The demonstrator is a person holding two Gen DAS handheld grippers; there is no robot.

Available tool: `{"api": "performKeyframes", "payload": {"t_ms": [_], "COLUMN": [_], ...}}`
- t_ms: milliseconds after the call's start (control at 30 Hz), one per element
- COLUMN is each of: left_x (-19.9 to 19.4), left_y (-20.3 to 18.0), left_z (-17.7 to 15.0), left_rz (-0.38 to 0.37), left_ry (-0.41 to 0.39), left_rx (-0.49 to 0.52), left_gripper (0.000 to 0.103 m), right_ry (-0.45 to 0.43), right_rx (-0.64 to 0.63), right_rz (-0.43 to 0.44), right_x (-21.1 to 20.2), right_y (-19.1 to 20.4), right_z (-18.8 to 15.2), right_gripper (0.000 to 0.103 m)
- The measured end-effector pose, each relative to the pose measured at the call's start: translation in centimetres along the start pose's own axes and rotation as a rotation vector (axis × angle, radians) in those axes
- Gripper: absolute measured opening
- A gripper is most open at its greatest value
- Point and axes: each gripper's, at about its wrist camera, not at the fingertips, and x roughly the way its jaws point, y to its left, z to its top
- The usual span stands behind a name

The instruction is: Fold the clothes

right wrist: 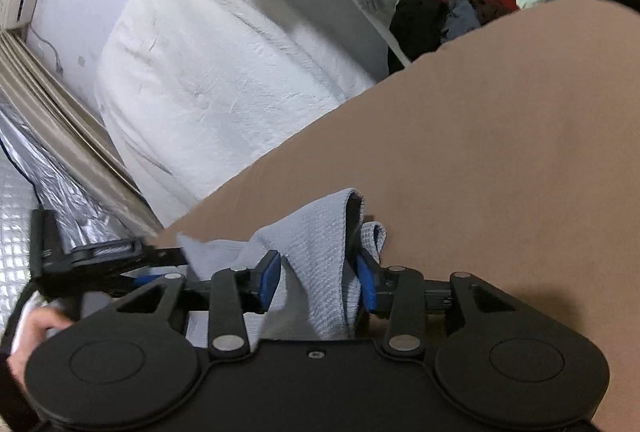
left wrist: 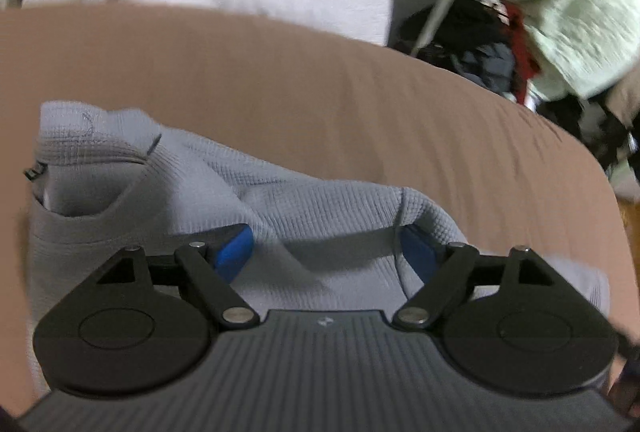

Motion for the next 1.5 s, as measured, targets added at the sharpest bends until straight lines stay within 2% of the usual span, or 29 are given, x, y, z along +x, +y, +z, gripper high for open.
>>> {"api": "performKeyframes", "payload": {"t_ms": [100, 200, 333, 367, 400, 433, 533, 567, 600, 633, 667, 700, 733, 767, 867, 933, 967, 1033, 1067, 1133, 1167, 1267, 1300, 1400, 1433, 1500], "left_x": [0.5, -1.1, -1.9, -1.5, -1.0, -0.6, -0.5, 0.1, 0.8, 1.5, 2.5, 3.0, 2.9, 2.4, 0.2, -0.4, -0.2, 1.0, 1.6, 1.1, 0.3, -3.7, -4.9, -7.2, -7.6, -8.1], "left_y": [-0.2, -0.6, -3.2, -3.9, -4.6, -5.0, -5.6, -5.9, -6.2, -6.5, -6.7, -6.7, -7.0, -7.3, -8.3, -9.1, -9.6, -9.9, -9.8, -8.5, -7.7, -3.0, -1.2, 3.8, 5.2, 7.7], "left_z": [1.3, 1.9, 1.9, 1.7, 1.4, 1.0, -0.3, -0.6, -0.7, -0.8, -0.7, -0.5, -0.5, -0.6, -0.6, -0.8, -1.0, -1.2, -0.9, 0.0, 0.5, 1.6, 1.9, 2.3, 1.9, 1.0], "left_rz": [0.012, 0.009, 0.182, 0.197, 0.199, 0.17, 0.136, 0.15, 0.167, 0.184, 0.204, 0.223, 0.238, 0.252, 0.262, 0.268, 0.288, 0.356, 0.391, 0.427, 0.426, 0.399, 0.392, 0.369, 0.357, 0.329], "left_ry": [0.02, -0.064, -0.153, -0.134, -0.098, -0.055, -0.051, -0.037, -0.011, 0.014, 0.072, 0.094, 0.071, 0.029, -0.131, -0.231, -0.27, -0.271, -0.254, -0.236, -0.234, -0.238, -0.239, -0.218, -0.2, -0.165], "left_rx": [-0.006, 0.064, 0.375, 0.479, 0.591, 0.68, 0.814, 0.822, 0.819, 0.817, 0.769, 0.72, 0.693, 0.691, 0.694, 0.742, 0.779, 0.842, 0.845, 0.768, 0.713, 0.522, 0.467, 0.341, 0.306, 0.238], "left_gripper": [0.087, 0.087, 0.087, 0.087, 0.086, 0.085, 0.083, 0.076, 0.052, 0.035, 0.004, 0.0, 0.0, 0.0, 0.0, 0.0, 0.004, 0.018, 0.034, 0.037, 0.038, 0.058, 0.059, 0.07, 0.07, 0.07], "right_ry": [0.004, 0.011, 0.003, -0.004, -0.019, -0.035, -0.049, -0.051, -0.051, -0.051, -0.05, -0.049, -0.048, -0.047, -0.078, -0.128, -0.144, -0.117, -0.076, -0.013, -0.024, -0.023, -0.019, -0.009, -0.006, 0.004], "right_rx": [-0.02, -0.053, -0.026, -0.015, 0.002, 0.02, 0.074, 0.083, 0.083, 0.07, 0.048, 0.018, -0.025, -0.069, -0.206, -0.282, -0.298, -0.296, -0.275, -0.21, -0.179, -0.12, -0.104, -0.055, -0.038, 0.0], "right_rz": [0.009, 0.006, 0.012, 0.012, 0.008, 0.004, 0.028, 0.033, 0.035, 0.031, 0.025, 0.017, 0.006, -0.004, -0.044, -0.055, -0.072, -0.16, -0.23, -0.312, -0.293, -0.261, -0.252, -0.226, -0.217, -0.187], "right_x": [0.9, 1.3, 0.9, 0.7, 0.5, 0.4, 0.0, 0.1, 0.1, 0.2, 0.3, 0.4, 0.4, 0.4, -0.9, -2.0, -2.2, -1.5, -0.7, 0.5, 0.1, -0.6, -0.8, -1.3, -1.5, -1.9], "right_y": [0.2, 0.6, 0.2, 0.0, -0.2, -0.4, -1.2, -1.3, -1.3, -1.2, -0.9, -0.5, 0.2, 0.9, 4.3, 6.2, 6.6, 6.3, 5.5, 3.7, 3.4, 2.5, 2.3, 1.5, 1.2, 0.6], "right_z": [-0.4, -0.8, -1.0, -1.0, -1.1, -1.1, -1.0, -1.0, -1.0, -1.1, -1.2, -1.3, -1.5, -1.6, -1.9, -2.2, -2.2, -2.3, -2.3, -2.2, -1.9, -1.2, -1.0, -0.3, 0.0, 0.3], "right_gripper": [0.046, 0.046, 0.046, 0.046, 0.046, 0.046, 0.046, 0.046, 0.046, 0.046, 0.046, 0.042, 0.034, 0.011, 0.011, 0.011, 0.011, 0.011, 0.011, 0.011, 0.011, 0.031, 0.039, 0.045, 0.047, 0.065]}}
